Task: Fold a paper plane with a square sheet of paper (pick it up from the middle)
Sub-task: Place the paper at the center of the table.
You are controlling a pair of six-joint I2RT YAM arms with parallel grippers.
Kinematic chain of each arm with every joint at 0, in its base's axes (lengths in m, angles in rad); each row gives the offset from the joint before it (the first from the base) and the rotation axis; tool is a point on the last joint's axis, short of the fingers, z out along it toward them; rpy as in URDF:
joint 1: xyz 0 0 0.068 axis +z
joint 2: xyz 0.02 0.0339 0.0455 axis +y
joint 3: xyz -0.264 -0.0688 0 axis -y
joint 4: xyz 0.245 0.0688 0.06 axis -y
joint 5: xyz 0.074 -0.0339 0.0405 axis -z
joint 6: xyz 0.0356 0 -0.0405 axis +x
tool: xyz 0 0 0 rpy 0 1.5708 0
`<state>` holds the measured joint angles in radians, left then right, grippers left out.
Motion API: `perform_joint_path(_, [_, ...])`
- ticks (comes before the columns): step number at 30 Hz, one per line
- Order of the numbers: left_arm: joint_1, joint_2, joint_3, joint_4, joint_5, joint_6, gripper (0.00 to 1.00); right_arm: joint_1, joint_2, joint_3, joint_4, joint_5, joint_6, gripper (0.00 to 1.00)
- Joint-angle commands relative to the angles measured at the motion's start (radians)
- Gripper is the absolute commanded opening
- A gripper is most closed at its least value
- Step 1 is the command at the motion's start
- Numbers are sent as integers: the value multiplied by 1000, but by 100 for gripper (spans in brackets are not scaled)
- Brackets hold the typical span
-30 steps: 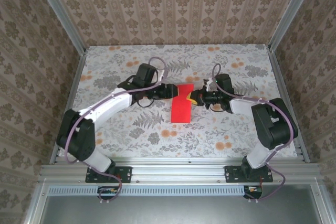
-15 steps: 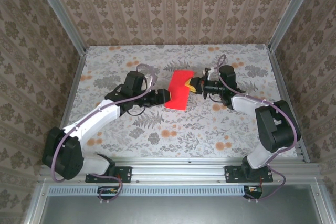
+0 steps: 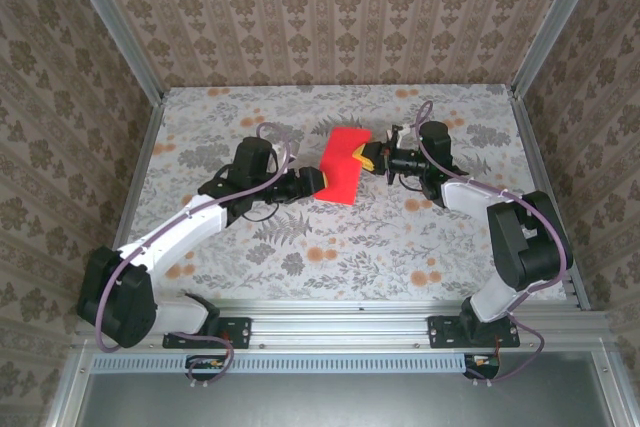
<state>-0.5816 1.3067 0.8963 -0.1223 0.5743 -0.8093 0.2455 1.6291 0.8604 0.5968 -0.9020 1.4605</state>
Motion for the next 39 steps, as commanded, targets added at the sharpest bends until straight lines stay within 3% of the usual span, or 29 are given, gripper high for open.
perform_joint_path(1, [-3,-18,-14,20,24,-11,56,-5,-30,26,35,-9,17,0])
perform_joint_path(12, [5,2,-16,9,22,10,52,-7,-48,21,60,-12,34,0])
perform_joint_path(19, [8,-8,-14,0,22,12,30,-9,-50,13,57,-14,29,0])
perform_joint_path(28, [18,-20,-2,-46,9,29,15,-9,-45,17,10,-31,-19,0])
perform_joint_path(39, [6,-15,-3,-97,-13,44,4,36,-15,34,-90,-38,-122,0])
